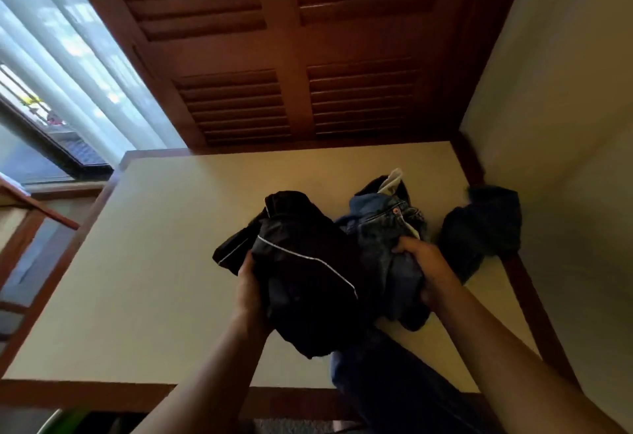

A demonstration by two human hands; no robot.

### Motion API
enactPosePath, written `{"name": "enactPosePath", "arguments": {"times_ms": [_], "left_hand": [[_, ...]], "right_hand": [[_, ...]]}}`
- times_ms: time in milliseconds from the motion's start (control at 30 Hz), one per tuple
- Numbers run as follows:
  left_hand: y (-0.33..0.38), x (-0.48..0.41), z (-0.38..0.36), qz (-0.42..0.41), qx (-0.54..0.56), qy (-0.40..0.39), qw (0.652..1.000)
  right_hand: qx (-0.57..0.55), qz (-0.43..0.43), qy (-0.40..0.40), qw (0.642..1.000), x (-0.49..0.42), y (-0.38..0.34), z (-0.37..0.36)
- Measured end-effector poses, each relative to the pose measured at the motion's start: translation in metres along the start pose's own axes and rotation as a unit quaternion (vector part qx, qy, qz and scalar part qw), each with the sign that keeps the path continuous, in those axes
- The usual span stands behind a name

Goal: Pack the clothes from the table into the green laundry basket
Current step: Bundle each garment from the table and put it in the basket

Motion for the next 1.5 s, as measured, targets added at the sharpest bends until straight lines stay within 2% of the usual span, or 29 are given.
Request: {"name": "enactPosePath", "arguments": {"times_ms": [133, 233, 367, 533, 667, 767, 933, 1000, 1100, 1167, 1300, 1500], "left_hand": [[0.037, 0.006, 0.065, -0.049, 0.032, 0.047, 0.997], [0.056, 0.023, 0.116, -0.052, 0.066, 0.088, 0.993], [0.079, 0.04, 0.196, -0.057, 0.122, 0.171, 0.976], [0.106, 0.065, 0.294, -0.074, 0.18, 0.253, 0.948], [0.122, 0.095, 0.363, -0.085, 0.189, 0.273, 0.94], [0.144, 0.113, 0.421, -0.114, 0.202, 0.297, 0.926], [0.185, 0.121, 0.499, -0.158, 0.213, 0.264, 0.927], [0.183, 0.118, 0.529, -0.136, 0.203, 0.255, 0.936], [0.164, 0.105, 0.57, -0.064, 0.155, 0.257, 0.952], [0.148, 0.097, 0.592, -0.01, 0.104, 0.287, 0.952], [0.131, 0.084, 0.625, 0.033, -0.007, 0.335, 0.942], [0.113, 0.078, 0.612, 0.067, -0.088, 0.234, 0.966]], "right_hand": [[-0.016, -0.024, -0.123, 0.992, 0.025, 0.009, -0.069], [0.001, -0.017, -0.188, 0.982, 0.049, 0.016, -0.128], [0.052, 0.001, -0.244, 0.969, 0.088, 0.04, -0.205], [0.062, -0.007, -0.317, 0.946, 0.153, 0.088, -0.292], [0.07, -0.021, -0.358, 0.931, 0.213, 0.138, -0.344], [0.085, -0.023, -0.36, 0.929, 0.252, 0.177, -0.375], [0.141, -0.028, -0.335, 0.931, 0.303, 0.247, -0.41], [0.156, -0.022, -0.316, 0.936, 0.315, 0.273, -0.417], [0.197, 0.033, -0.279, 0.939, 0.325, 0.298, -0.415], [0.245, 0.092, -0.256, 0.931, 0.329, 0.307, -0.411], [0.328, 0.165, -0.24, 0.899, 0.334, 0.318, -0.403], [0.397, 0.235, -0.226, 0.858, 0.354, 0.327, -0.399]]}}
Point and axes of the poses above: each hand's wrist, its own x-axis away from the middle knuckle, its own z-axis out of the back of the hand, y = z × x, the point moved 8 cm from there along -x, towards the middle knuckle, and after that the axes turned 14 degrees about y, right-handed, at the moved point
